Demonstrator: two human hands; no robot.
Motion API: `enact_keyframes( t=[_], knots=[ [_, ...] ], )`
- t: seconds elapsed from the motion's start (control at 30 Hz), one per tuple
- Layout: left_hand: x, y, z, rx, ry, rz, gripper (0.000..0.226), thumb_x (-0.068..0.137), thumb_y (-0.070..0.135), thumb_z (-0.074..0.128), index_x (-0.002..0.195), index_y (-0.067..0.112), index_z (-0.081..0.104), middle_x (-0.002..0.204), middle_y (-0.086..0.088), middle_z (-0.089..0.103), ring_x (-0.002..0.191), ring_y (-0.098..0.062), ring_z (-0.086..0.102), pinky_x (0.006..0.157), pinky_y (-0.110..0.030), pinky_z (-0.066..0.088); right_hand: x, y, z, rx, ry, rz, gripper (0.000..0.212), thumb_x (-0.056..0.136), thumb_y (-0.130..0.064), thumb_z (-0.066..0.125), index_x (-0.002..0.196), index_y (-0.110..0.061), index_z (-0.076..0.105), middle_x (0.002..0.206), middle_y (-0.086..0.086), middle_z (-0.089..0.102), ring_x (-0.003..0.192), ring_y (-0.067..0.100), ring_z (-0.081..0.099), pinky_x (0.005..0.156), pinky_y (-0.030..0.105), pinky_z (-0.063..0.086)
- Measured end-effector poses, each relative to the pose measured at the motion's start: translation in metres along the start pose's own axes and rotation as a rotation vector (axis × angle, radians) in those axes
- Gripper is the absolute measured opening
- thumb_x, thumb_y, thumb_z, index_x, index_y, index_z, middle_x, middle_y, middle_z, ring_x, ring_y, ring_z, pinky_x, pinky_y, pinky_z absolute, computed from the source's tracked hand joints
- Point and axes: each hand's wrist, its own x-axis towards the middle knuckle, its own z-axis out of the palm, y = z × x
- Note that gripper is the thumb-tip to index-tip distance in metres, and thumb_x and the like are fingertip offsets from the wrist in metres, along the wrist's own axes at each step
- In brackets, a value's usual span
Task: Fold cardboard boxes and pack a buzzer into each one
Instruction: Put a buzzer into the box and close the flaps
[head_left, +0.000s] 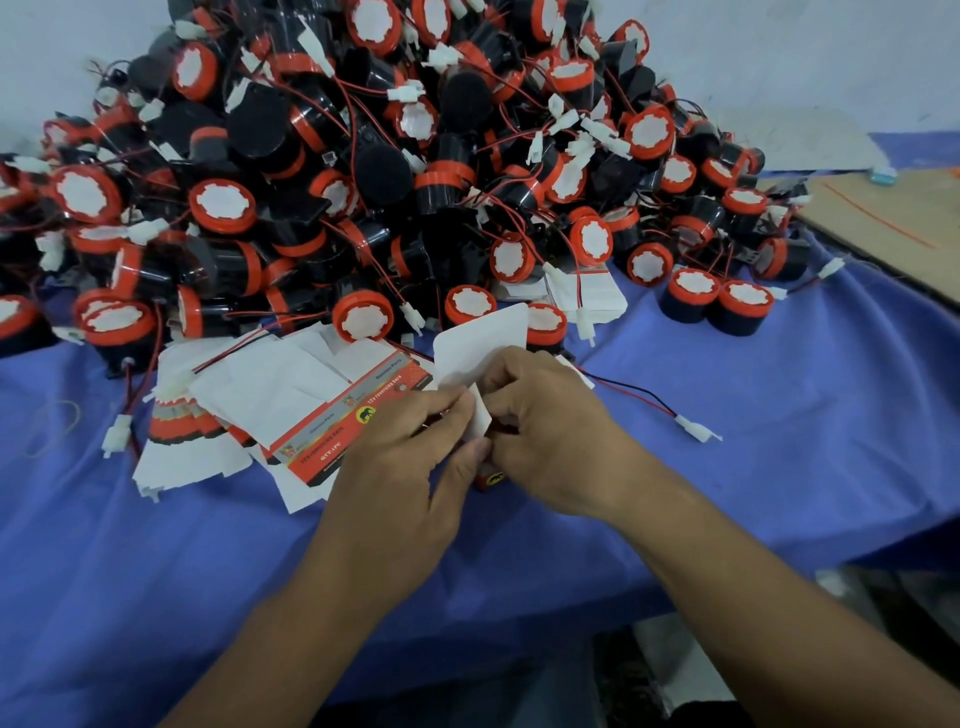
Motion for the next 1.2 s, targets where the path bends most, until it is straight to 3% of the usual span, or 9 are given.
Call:
enact_keyframes(
  t=[0.07,0.2,0.37,0.5,0.7,0.87,0.97,1.07,1.2],
  knots=[
    [0.001,0.0,0.003,0.024,0.016,0.008,0.039,0.091,0.021,0.06,0.122,-0.001,0.068,0.119,-0.014,0.068,0.107,-0.029,0.063,0.096,-0.019,0.039,-0.003,0.0,-0.006,-0.028,-0.051,-0.034,0.013,0.09,-0.005,0.065,0.085,-0.006,0.077,0.099,-0.006,0.051,0.089,0.009,0.045,0.076,0.013,0.039],
    [0.002,0.0,0.009,0.079,-0.009,-0.002,0.036,0.096,0.025,0.057,0.121,0.002,0.07,0.119,-0.01,0.069,0.107,-0.032,0.063,0.092,-0.042,0.051,-0.014,0.011,-0.037,0.126,-0.199,-0.019,0.021,0.099,-0.007,0.057,0.089,-0.005,0.075,0.111,-0.002,0.066,0.099,0.01,0.061,0.088,0.028,0.048],
    [0.001,0.001,0.01,0.086,-0.077,-0.038,0.05,0.1,0.041,0.038,0.123,0.009,0.07,0.125,-0.002,0.066,0.114,-0.026,0.058,0.095,-0.045,0.05,-0.018,0.041,-0.054,0.206,0.282,0.292,0.02,0.102,-0.015,0.056,0.104,-0.026,0.072,0.102,-0.012,0.068,0.086,-0.002,0.062,0.077,0.021,0.051],
    [0.001,0.002,0.012,-0.024,-0.068,-0.082,0.044,0.1,0.036,0.045,0.125,0.009,0.068,0.124,0.001,0.064,0.116,-0.016,0.055,0.096,-0.028,0.048,-0.014,0.054,-0.049,0.572,0.272,0.546,0.025,0.105,-0.015,0.052,0.095,-0.011,0.074,0.093,0.017,0.072,0.072,0.014,0.061,0.066,0.027,0.052],
    [0.012,-0.002,0.011,-0.182,0.025,-0.17,0.022,0.093,0.011,0.064,0.111,0.014,0.076,0.111,0.015,0.065,0.105,0.014,0.054,0.085,-0.001,0.039,-0.013,0.048,-0.033,0.498,0.01,0.336,0.003,0.093,-0.02,0.072,0.091,-0.02,0.075,0.083,-0.004,0.073,0.068,0.002,0.062,0.065,0.022,0.053],
    [0.012,-0.003,0.016,-0.346,0.123,-0.288,0.035,0.088,0.01,0.069,0.113,0.034,0.058,0.113,0.021,0.061,0.11,0.003,0.058,0.08,-0.014,0.053,-0.008,0.046,-0.022,0.573,-0.024,0.294,0.061,0.089,-0.013,0.076,0.132,-0.041,0.043,0.114,-0.008,0.063,0.065,0.018,0.062,0.067,0.034,0.057],
    [0.017,-0.006,0.012,-0.473,0.115,-0.279,0.067,0.088,0.006,0.069,0.134,0.043,0.039,0.135,0.014,0.044,0.118,-0.005,0.056,0.084,-0.023,0.056,-0.01,0.051,-0.023,0.491,-0.046,0.167,0.046,0.094,-0.015,0.071,0.123,-0.047,0.057,0.091,0.008,0.066,0.059,0.041,0.045,0.058,0.054,0.048],
    [0.02,-0.011,0.008,-0.332,-0.003,-0.106,0.044,0.09,0.008,0.061,0.129,0.029,0.063,0.133,0.016,0.058,0.122,0.0,0.053,0.096,-0.03,0.052,-0.014,0.055,-0.025,0.408,-0.114,0.113,0.03,0.092,-0.025,0.074,0.119,-0.038,0.071,0.107,-0.011,0.066,0.09,0.018,0.066,0.083,0.046,0.056],
    [0.018,-0.013,0.006,-0.204,-0.139,-0.061,0.047,0.085,0.012,0.05,0.13,0.017,0.066,0.135,0.013,0.056,0.126,0.01,0.043,0.107,-0.006,0.032,-0.024,0.056,-0.036,0.356,-0.294,0.081,0.067,0.078,-0.058,0.075,0.14,-0.037,0.058,0.136,-0.025,0.052,0.125,0.006,0.055,0.103,0.036,0.05]
  ],
)
